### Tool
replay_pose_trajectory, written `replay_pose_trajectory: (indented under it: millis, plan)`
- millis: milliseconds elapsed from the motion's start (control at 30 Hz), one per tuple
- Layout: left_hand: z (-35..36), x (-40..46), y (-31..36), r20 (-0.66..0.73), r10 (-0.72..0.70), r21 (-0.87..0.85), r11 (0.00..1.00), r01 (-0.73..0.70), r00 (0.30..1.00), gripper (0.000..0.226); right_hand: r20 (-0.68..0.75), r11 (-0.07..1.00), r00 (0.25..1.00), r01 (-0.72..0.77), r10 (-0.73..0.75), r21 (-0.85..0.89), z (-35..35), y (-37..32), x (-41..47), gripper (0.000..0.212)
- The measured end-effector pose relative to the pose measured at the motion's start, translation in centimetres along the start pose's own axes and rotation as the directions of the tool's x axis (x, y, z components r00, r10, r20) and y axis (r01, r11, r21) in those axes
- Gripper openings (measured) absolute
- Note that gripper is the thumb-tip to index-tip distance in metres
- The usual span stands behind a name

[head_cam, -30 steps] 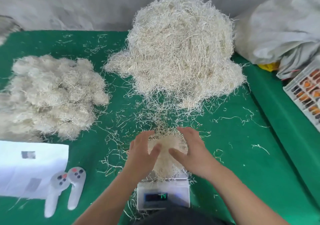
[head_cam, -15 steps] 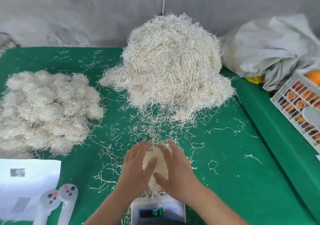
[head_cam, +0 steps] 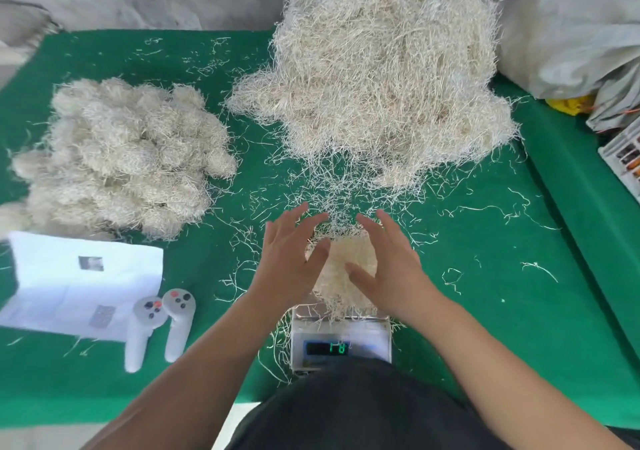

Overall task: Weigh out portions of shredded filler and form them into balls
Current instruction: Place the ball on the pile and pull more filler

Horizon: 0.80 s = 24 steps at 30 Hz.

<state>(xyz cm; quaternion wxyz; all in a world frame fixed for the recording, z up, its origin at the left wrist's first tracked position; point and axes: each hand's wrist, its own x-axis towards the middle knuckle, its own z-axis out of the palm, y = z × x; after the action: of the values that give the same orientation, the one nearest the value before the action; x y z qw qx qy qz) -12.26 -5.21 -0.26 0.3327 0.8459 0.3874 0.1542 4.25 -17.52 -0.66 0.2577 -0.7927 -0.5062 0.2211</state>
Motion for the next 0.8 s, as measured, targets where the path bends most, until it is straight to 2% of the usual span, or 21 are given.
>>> replay_pose_trajectory:
  millis: [367, 467, 567, 633, 700, 767, 800]
  plan:
    - [1.2, -0.6, -0.8, -0.004, -0.025, -0.05, 0.998, 0.025, 1.0, 0.046, 0.025, 0.999, 1.0, -0.001, 0.002, -0.049, 0.7, 0.3, -0.3, 0.091]
    - [2.1, -0.7, -1.1, 0.096, -0.13, -0.06, 0.989, 0.136, 0.987, 0.052, 0.093, 0.995, 0.995, -0.036, 0.045, -0.092, 1.3, 1.2, -0.2, 0.104]
    - [3.5, -0.6, -0.9, 0.267, -0.241, -0.122, 0.952, 0.281, 0.933, 0.06, 0.252, 0.981, 0.959, -0.088, 0.129, -0.171, 3.1, 1.8, 0.2, 0.112]
    - [4.5, -0.6, -0.5, 0.356, -0.231, -0.217, 0.922, 0.32, 0.906, 0.063, 0.291, 0.982, 0.947, -0.093, 0.138, -0.163, 4.4, 1.9, 0.6, 0.097]
    - [5.3, -0.6, 0.0, 0.398, -0.234, -0.304, 0.879, 0.368, 0.887, 0.065, 0.232, 0.993, 0.966, -0.098, 0.112, -0.073, 5.3, 2.0, 0.9, 0.068]
    - [5.3, -0.2, 1.0, 0.427, -0.29, -0.425, 0.771, 0.474, 0.856, 0.064, 0.171, 0.977, 0.971, -0.187, 0.168, 0.101, 5.0, 1.4, 1.4, 0.045]
    - [5.0, 0.3, 2.0, 0.429, -0.333, -0.503, 0.684, 0.528, 0.84, 0.061, 0.142, 0.949, 0.969, -0.228, 0.2, 0.219, 4.4, 0.7, 1.8, 0.042]
